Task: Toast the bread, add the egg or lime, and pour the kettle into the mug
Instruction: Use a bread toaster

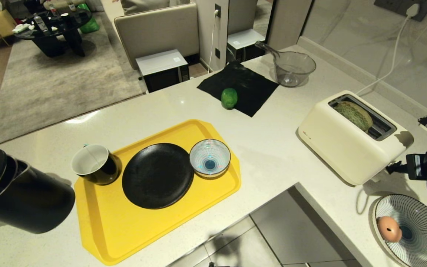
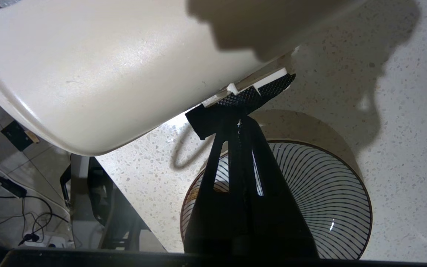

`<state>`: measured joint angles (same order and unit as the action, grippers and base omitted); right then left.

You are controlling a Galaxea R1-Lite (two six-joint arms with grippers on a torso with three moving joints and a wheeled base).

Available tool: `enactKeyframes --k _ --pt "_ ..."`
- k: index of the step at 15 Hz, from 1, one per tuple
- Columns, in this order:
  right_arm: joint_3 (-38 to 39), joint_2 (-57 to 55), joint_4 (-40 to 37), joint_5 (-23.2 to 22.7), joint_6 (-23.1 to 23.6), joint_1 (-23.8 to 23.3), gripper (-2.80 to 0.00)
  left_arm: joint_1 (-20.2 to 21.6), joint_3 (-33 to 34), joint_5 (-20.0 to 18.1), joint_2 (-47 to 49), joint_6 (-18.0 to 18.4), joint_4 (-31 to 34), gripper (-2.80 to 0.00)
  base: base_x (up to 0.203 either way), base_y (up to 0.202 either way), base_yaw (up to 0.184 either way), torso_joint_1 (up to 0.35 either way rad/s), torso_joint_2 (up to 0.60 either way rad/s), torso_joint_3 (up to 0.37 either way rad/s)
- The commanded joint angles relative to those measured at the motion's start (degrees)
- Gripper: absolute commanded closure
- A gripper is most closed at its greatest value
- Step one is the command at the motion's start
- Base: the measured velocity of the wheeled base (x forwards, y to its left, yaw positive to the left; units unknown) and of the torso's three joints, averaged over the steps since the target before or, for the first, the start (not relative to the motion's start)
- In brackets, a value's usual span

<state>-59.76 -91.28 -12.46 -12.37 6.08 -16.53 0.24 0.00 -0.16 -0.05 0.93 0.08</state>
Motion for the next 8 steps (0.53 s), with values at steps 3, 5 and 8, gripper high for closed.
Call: enactKeyframes --k 3,5,8 --pt "-0.2 0.0 -0.1 -0.1 0.1 0.0 0.00 0.0 0.0 0.0 0.0 0.0 0.0 0.00 0.000 0.000 0.000 0.000 0.00 0.000" --pt "-0.2 0.0 -0.1 -0.1 0.1 0.0 0.00 0.0 0.0 0.0 0.0 0.0 0.0 0.00 0.000 0.000 0.000 0.000 0.00 0.000" --pt "-0.2 -0.1 -0.1 -0.1 0.1 0.0 0.00 0.0 0.0 0.0 0.0 0.0 0.0 0.00 0.000 0.000 0.000 0.000 0.00 0.000"
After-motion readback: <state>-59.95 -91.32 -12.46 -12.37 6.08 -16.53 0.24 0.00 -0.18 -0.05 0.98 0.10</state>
